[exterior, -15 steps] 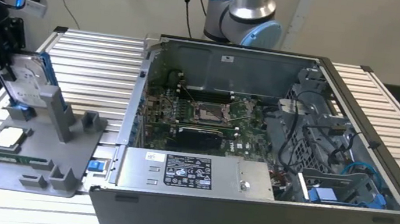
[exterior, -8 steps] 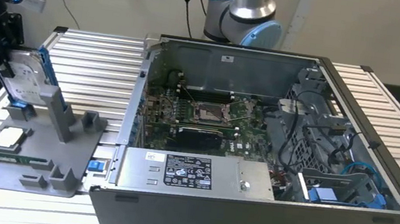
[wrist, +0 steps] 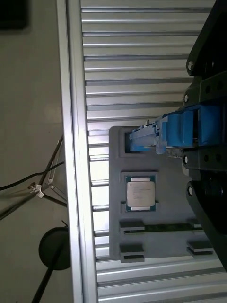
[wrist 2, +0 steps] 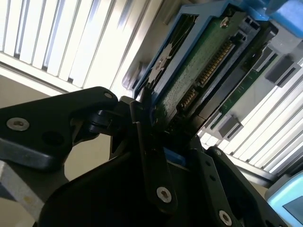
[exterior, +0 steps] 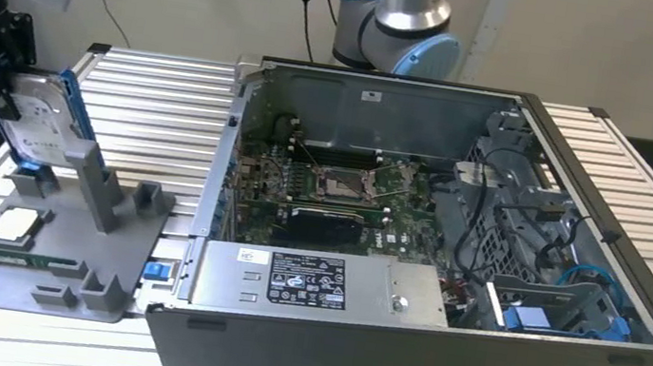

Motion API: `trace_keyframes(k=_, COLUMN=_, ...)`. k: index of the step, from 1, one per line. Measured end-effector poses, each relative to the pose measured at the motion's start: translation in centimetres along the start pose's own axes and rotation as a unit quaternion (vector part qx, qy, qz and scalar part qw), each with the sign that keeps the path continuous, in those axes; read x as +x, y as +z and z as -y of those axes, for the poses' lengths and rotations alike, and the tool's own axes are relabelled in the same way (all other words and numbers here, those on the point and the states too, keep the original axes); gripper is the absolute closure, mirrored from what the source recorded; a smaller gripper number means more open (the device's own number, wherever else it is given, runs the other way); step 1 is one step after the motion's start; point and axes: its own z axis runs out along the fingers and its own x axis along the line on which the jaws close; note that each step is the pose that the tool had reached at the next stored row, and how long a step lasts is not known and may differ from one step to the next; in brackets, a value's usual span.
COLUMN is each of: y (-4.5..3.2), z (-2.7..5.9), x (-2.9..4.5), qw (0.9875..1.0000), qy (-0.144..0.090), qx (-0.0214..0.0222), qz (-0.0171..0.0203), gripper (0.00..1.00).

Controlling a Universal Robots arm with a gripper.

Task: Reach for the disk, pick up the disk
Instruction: 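Pick up the disk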

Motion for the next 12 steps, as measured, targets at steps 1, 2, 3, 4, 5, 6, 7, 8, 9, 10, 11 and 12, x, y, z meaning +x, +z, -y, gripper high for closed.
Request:
trace_keyframes(k=1, y=-0.16, z=0.00, x=-0.01, qw=1.0000, qy=0.000, qx=0.0000, qz=0.0000, gripper=1.00)
trace_keyframes(k=2, y=-0.31, z=0.00, x=-0.01, qw=1.0000, qy=0.000, qx=-0.0001, qz=0.0000, gripper=1.00)
trace_keyframes(k=3, y=-0.45, z=0.00, x=-0.02, qw=1.0000, qy=0.000, qx=0.0000, qz=0.0000, gripper=1.00)
trace_keyframes(k=4, y=-0.60, z=0.01, x=-0.03, qw=1.0000, qy=0.000, qx=0.0000, qz=0.0000, gripper=1.00)
trace_keyframes(k=5, y=-0.75, z=0.01, x=-0.03, qw=1.0000, qy=0.000, qx=0.0000, qz=0.0000, gripper=1.00)
trace_keyframes(k=6, y=-0.86, z=0.01, x=-0.04, qw=1.0000, qy=0.000, qx=0.0000, qz=0.0000, gripper=1.00)
trace_keyframes(k=7, y=-0.98, z=0.01, x=-0.04, qw=1.0000, qy=0.000, qx=0.0000, qz=0.0000, gripper=1.00)
trace_keyframes(k=8, y=-1.10, z=0.01, x=-0.05, qw=1.0000, qy=0.000, qx=0.0000, qz=0.0000, gripper=1.00)
trace_keyframes(k=9, y=-1.23, z=0.02, x=-0.05, qw=1.0000, qy=0.000, qx=0.0000, qz=0.0000, gripper=1.00)
trace_keyframes(k=10, y=-1.36, z=0.02, x=-0.05, qw=1.0000, qy=0.000, qx=0.0000, qz=0.0000, gripper=1.00)
trace_keyframes(k=11, y=-1.47, z=0.02, x=-0.06, qw=1.0000, qy=0.000, qx=0.0000, qz=0.0000, gripper=1.00)
trace_keyframes(k=12, y=-1.59, z=0.02, x=-0.06, qw=1.0000, qy=0.000, qx=0.0000, qz=0.0000, gripper=1.00)
